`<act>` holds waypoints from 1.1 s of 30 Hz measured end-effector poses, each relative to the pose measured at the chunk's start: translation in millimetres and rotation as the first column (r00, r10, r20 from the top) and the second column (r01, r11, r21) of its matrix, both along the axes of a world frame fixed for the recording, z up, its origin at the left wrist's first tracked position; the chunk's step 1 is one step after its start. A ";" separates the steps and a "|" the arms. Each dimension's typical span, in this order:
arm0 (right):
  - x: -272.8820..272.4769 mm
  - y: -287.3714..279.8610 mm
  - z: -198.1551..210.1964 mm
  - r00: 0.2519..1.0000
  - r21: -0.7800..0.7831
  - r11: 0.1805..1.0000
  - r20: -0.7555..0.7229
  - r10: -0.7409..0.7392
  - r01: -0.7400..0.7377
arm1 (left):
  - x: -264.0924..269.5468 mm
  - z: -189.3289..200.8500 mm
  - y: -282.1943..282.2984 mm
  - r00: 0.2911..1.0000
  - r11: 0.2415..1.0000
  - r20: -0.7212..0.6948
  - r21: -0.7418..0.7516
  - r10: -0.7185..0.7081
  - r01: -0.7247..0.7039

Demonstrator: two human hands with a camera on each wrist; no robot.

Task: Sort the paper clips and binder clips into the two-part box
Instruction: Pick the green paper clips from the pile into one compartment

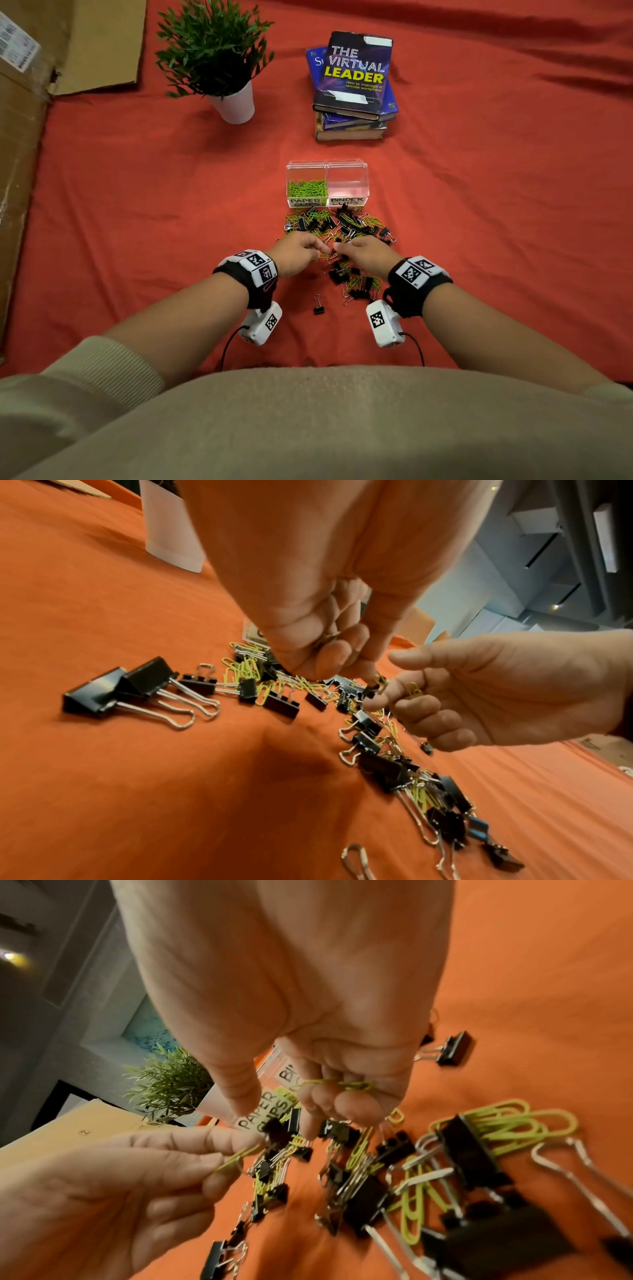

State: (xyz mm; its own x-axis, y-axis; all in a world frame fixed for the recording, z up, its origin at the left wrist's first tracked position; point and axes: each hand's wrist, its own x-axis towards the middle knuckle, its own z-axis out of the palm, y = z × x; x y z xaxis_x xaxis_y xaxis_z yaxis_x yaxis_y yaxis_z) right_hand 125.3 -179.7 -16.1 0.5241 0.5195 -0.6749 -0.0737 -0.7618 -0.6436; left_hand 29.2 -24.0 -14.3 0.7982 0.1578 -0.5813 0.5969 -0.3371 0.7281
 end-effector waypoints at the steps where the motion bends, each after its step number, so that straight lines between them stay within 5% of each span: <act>1: -1.5 0.8 -0.2 1.000 -0.002 1.000 0.004 0.012 -0.012 | 0.2 1.5 -1.5 1.000 1.000 0.012 -0.003 0.004 -0.003; 9: 5.6 -1.8 8.6 0.999 0.120 0.992 0.042 -0.033 0.028 | -3.7 2.7 -5.3 0.994 0.978 0.040 0.184 -0.102 0.093; 17: 13.4 -7.0 2.2 0.999 0.032 0.999 0.023 0.043 -0.044 | 1.8 2.0 -5.0 0.996 0.972 0.081 0.233 -0.021 0.001; 33: 16.9 12.3 8.4 0.999 0.042 0.998 0.008 -0.040 0.040 | 11.5 9.2 -12.5 0.955 0.895 0.162 0.415 -0.250 0.164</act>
